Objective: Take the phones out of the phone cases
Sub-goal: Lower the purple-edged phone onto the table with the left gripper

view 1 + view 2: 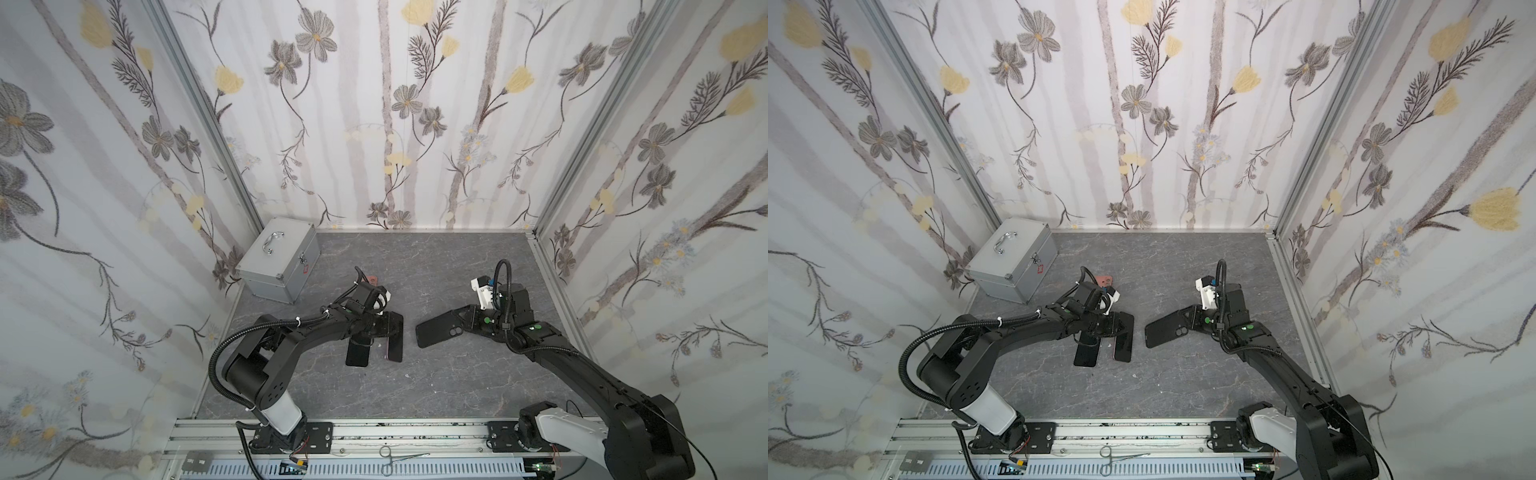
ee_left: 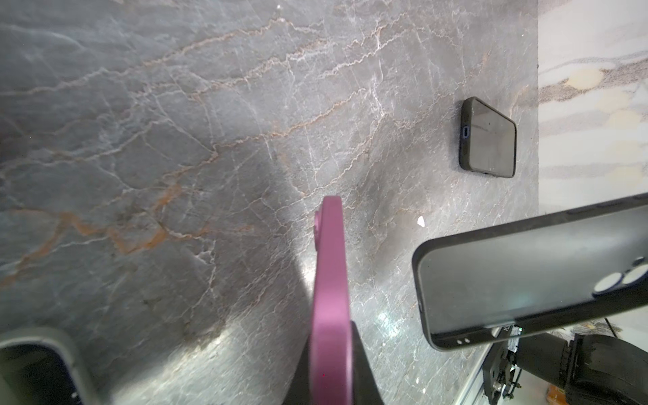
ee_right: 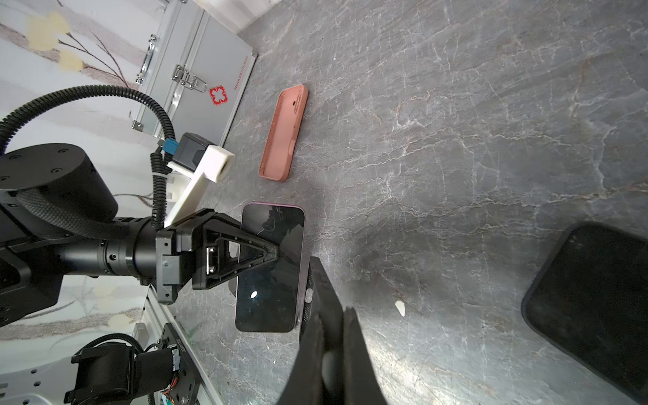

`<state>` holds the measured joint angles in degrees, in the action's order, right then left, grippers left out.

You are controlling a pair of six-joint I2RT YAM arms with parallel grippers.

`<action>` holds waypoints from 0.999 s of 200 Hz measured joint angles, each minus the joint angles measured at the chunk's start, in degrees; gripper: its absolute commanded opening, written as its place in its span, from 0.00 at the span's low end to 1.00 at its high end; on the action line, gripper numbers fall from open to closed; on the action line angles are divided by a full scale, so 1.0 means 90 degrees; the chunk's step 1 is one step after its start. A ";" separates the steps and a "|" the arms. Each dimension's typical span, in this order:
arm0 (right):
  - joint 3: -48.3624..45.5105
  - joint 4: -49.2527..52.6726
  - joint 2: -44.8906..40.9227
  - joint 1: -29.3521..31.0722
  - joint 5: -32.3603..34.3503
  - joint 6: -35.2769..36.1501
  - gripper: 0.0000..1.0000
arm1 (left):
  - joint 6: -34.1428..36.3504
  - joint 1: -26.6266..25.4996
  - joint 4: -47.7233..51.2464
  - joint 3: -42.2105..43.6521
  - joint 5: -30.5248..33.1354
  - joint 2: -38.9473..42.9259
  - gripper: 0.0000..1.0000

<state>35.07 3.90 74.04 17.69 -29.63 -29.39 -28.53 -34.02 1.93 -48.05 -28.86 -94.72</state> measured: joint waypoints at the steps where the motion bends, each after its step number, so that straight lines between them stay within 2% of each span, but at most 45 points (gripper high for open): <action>1: -0.0005 -0.0002 0.0000 0.0002 0.0000 -0.0010 0.00 | 0.0000 0.0000 -0.0002 0.0000 -0.0005 -0.0005 0.00; 63: -0.0148 -0.0612 0.0376 0.0260 0.0041 -0.0333 0.00 | -0.0168 0.0024 -0.0112 -0.0053 -0.0270 -0.0245 0.00; 126: -0.0243 -0.1032 0.0629 0.0534 0.0498 -0.0563 0.00 | -0.0289 0.0036 -0.0187 -0.0039 -0.0316 -0.0340 0.00; 149: -0.0296 -0.1071 0.0741 0.0576 0.0612 -0.0573 0.00 | -0.0335 0.0044 -0.0260 -0.0015 -0.0318 -0.0379 0.03; 200: -0.0323 -0.1129 0.0950 0.0707 0.0668 -0.0636 0.00 | -0.0330 0.0046 -0.0379 0.0010 -0.0257 -0.0476 0.16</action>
<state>32.16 -6.26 82.59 24.05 -23.62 -35.11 -31.51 -33.61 -1.48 -47.97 -31.18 -99.00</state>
